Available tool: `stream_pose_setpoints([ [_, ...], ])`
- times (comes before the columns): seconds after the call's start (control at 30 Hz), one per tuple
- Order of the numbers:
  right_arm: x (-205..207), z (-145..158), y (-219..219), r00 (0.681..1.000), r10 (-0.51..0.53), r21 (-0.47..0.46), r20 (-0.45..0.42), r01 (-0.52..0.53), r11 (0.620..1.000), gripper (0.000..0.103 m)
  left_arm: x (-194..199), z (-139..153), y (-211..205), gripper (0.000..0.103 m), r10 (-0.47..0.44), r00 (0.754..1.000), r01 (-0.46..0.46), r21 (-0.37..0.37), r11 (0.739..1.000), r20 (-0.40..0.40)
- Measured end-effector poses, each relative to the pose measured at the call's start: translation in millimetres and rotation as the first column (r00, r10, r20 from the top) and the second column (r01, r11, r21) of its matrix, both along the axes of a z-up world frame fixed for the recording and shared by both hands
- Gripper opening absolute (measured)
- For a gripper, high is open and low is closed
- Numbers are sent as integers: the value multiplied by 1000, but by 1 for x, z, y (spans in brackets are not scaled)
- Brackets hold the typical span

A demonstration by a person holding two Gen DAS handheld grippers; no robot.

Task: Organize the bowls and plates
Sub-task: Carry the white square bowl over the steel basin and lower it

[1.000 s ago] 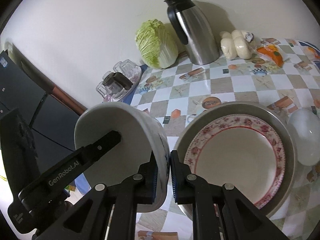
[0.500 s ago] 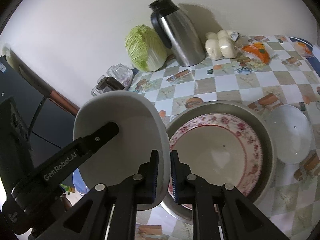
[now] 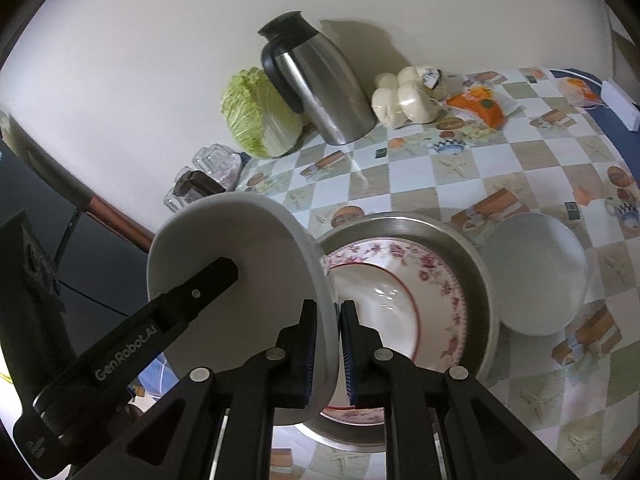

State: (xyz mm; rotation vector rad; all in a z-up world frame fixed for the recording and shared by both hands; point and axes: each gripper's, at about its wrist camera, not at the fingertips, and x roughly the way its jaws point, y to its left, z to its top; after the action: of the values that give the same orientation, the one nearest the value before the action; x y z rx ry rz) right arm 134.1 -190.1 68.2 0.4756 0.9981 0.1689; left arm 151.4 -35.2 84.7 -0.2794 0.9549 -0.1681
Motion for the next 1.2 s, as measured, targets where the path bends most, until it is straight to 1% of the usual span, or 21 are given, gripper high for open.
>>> stream_pose_setpoints([
  [0.1,0,-2,-5,1000,-14,-6,-9,14,1000,14,1,-5,-5,16,-9,1000,9,-1,1000,-14],
  [0.13,0,-3,-7,1000,-17,-4,-10,17,1000,16,1,-5,-6,16,-12,1000,12,0,1000,-15],
  [0.4,1,-3,-14,999,-31,-2,-15,31,1000,16,3,-11,-12,16,-25,999,25,6,1000,-33],
  [0.6,4,-9,-17,998,-37,-5,-45,37,999,16,5,-15,-16,16,-36,998,37,11,999,-53],
  [0.67,5,-12,-17,998,-39,-8,-57,39,999,16,6,-17,-17,18,-37,997,38,8,999,-62],
  [0.73,6,-14,-16,997,-36,-9,-69,36,999,16,6,-20,-18,23,-42,996,43,9,999,-74],
  [1.07,6,-22,-16,992,-46,-26,-117,43,999,16,9,-35,-20,23,-55,990,57,12,998,-128],
  [1.2,7,-23,-16,991,-46,-34,-123,42,999,16,10,-39,-23,23,-61,988,66,30,997,-142],
])
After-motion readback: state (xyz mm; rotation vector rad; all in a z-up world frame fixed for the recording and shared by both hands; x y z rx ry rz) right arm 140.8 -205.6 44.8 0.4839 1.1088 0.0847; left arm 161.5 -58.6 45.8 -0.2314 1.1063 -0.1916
